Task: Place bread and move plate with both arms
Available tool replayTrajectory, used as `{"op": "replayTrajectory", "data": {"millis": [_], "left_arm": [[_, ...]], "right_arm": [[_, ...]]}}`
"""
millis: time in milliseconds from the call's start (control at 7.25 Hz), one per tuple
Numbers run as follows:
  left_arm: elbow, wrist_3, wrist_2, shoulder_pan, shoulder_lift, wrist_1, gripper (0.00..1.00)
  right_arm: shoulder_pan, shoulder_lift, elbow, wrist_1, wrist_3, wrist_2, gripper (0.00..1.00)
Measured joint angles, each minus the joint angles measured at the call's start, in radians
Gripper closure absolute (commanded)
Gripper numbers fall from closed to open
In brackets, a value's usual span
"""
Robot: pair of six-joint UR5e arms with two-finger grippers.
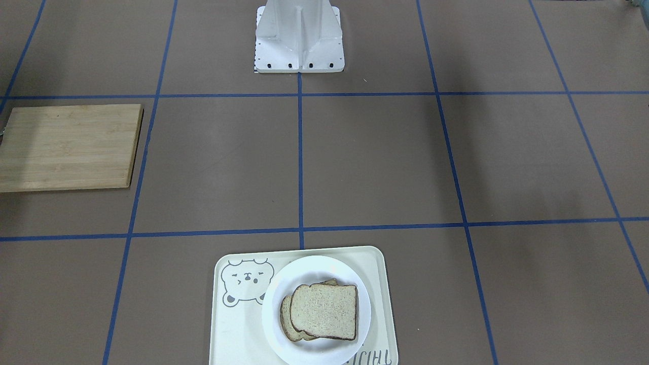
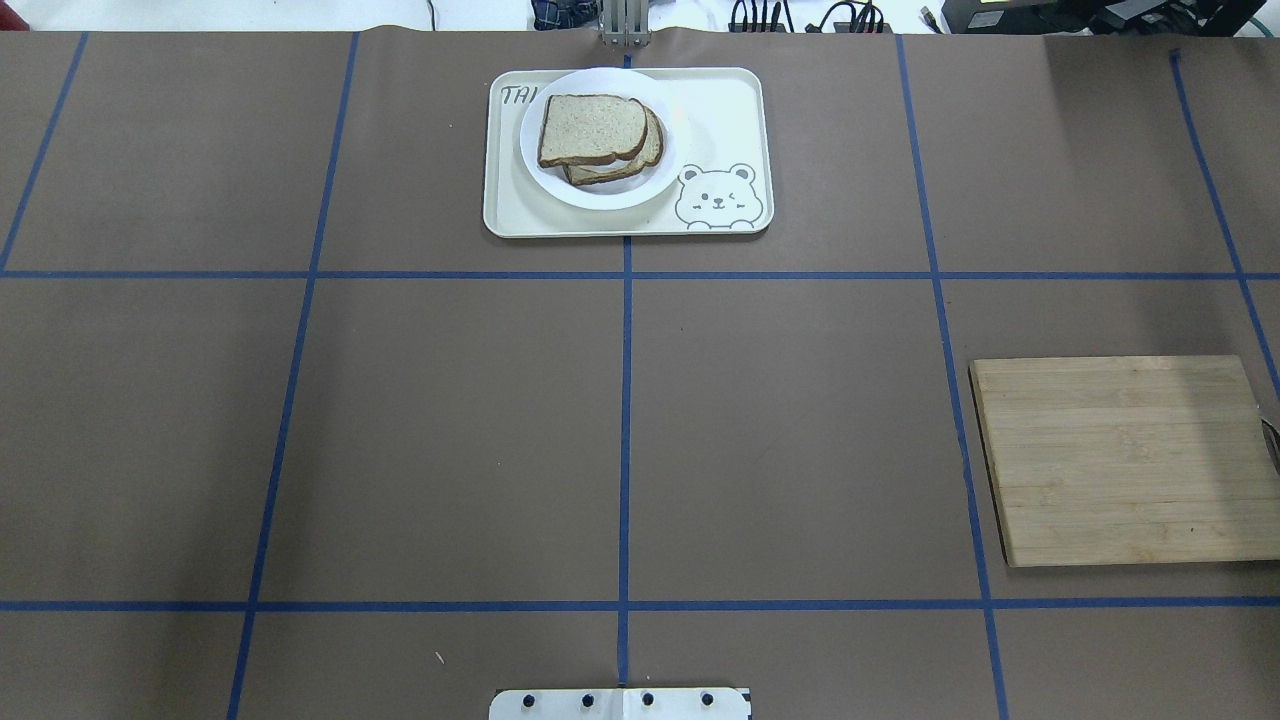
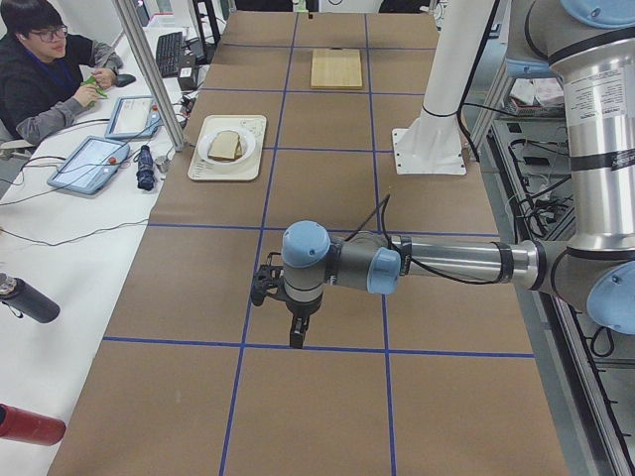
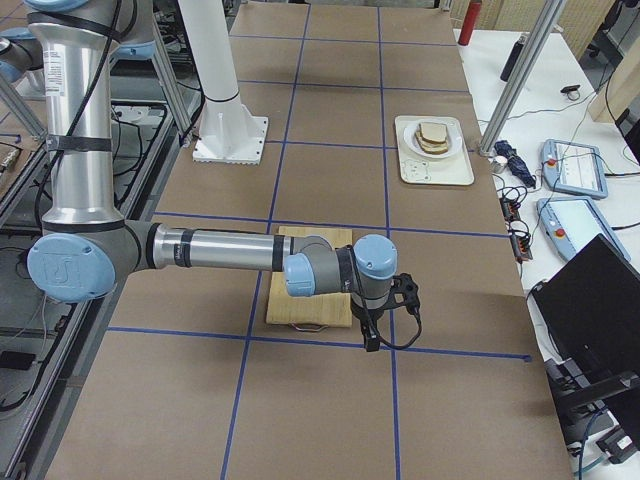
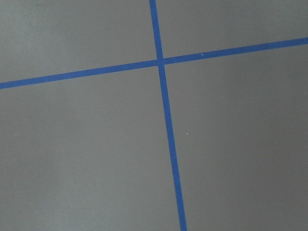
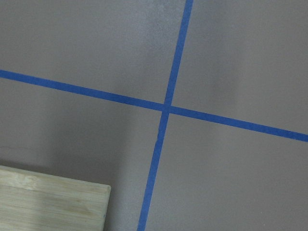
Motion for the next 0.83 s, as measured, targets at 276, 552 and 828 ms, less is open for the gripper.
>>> {"op": "replayTrajectory", "data": {"millis": [276,552,828], "left_arm": [[0.012,0.001,-0.078,-0.016,0.032,-0.061,0.01],[0.029,0.004,-0.108,-0.020,0.040,-0.069,0.01],[0.033,0.008,-0.110,-0.020,0.051,-0.070,0.01]], "right_arm": [[0.025,-0.001,0.003,-0.018,0.000,0.000,0.00],[0.075,0.001,0.071,-0.142,-0.017,-0.006,0.00],[0.108,0.003,0.139,-0.266,-0.089,-0.016,0.00]]}}
